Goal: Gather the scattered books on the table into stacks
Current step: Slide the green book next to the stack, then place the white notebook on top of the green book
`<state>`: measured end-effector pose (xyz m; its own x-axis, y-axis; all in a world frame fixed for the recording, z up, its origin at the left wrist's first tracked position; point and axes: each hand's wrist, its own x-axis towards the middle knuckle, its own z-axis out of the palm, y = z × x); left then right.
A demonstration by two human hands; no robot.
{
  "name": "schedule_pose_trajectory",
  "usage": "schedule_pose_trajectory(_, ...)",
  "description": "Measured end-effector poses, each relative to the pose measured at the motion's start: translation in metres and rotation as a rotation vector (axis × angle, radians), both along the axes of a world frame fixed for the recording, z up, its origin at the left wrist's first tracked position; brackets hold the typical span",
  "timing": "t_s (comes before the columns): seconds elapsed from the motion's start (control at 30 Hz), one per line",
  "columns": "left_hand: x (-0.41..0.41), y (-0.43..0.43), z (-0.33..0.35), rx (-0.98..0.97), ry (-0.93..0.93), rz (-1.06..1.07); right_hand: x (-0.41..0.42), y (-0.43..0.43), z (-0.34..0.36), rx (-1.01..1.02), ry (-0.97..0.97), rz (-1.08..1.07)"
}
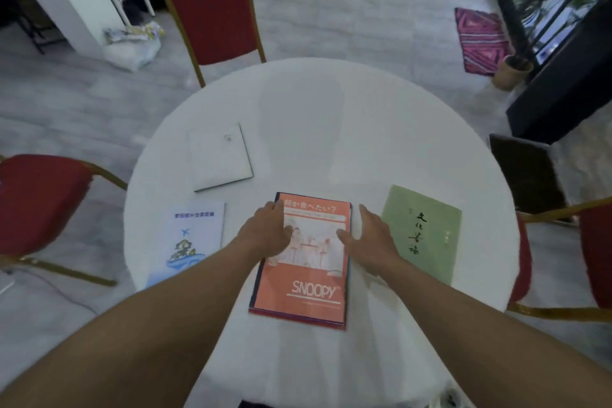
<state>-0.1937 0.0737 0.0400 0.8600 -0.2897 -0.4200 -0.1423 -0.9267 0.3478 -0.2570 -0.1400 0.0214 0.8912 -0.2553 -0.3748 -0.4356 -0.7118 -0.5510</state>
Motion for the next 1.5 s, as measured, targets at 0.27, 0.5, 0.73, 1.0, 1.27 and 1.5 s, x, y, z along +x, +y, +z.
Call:
schedule_pose_trajectory(0.27,0.019,0.074,-0.005,0.036,0.018,0.173,0.044,0.067,-0.004,0.036,0.024,0.133)
schedule_pose_trajectory(0.5,0.059,0.118,-0.013,0.013,0.020,0.273,0.089,0.111,-0.012,0.053,0.029,0.198)
schedule_pose_trajectory(0.73,0.119,0.147,-0.026,0.001,0.022,0.371,0.160,0.149,-0.021,0.060,0.015,0.202)
schedule_pose_trajectory(1.0,0.172,0.162,-0.059,-0.035,0.070,0.493,0.230,0.193,-0.042,0.083,0.083,0.158)
schedule_pose_trajectory(1.27,0.202,0.158,-0.062,-0.122,0.176,0.733,0.257,0.212,-0.048,0.047,0.182,0.009)
schedule_pose_trajectory(1.5,0.215,0.161,-0.051,-0.478,0.365,0.911,0.260,0.210,-0.043,0.087,0.269,-0.025)
